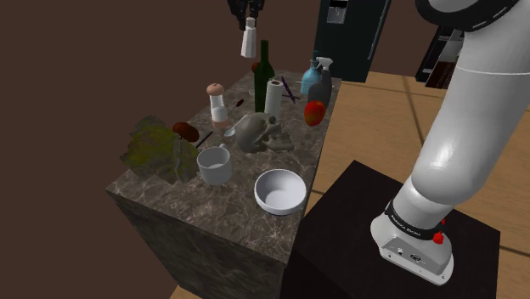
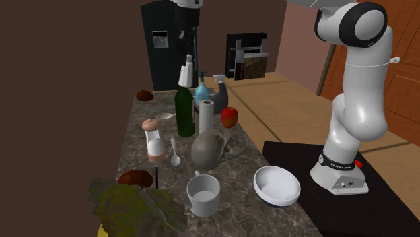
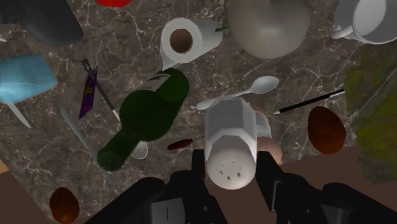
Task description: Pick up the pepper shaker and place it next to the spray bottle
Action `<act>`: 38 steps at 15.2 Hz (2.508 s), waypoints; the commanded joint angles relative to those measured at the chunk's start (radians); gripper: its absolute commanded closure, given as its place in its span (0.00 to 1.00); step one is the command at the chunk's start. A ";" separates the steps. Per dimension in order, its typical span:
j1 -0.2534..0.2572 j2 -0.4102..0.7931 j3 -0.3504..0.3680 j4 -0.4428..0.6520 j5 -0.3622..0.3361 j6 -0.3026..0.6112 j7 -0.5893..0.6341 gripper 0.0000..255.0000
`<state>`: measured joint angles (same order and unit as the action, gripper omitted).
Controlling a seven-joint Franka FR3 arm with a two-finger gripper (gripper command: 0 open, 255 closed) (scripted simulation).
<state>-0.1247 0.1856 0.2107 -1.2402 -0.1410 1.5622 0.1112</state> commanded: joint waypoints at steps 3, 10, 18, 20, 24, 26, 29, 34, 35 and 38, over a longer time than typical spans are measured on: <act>-0.061 -0.024 -0.035 -0.026 0.024 0.013 -0.093 1.00; -0.162 -0.024 -0.101 -0.027 0.060 0.028 -0.255 1.00; -0.275 0.051 -0.169 0.076 0.098 0.009 -0.434 1.00; -0.293 0.071 -0.178 0.105 0.105 0.001 -0.461 1.00; -0.295 0.037 -0.179 -0.001 0.106 0.073 -0.460 1.00; -0.295 0.024 -0.179 -0.047 0.106 0.106 -0.459 1.00; -0.296 0.007 -0.179 -0.112 0.107 0.154 -0.458 1.00; -0.297 -0.013 -0.179 -0.208 0.107 0.230 -0.457 1.00; -0.297 -0.016 -0.179 -0.225 0.107 0.245 -0.456 1.00; -0.298 -0.023 -0.179 -0.276 0.107 0.288 -0.455 1.00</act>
<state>-0.4224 0.1645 0.0312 -1.4995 -0.0338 1.8346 -0.3450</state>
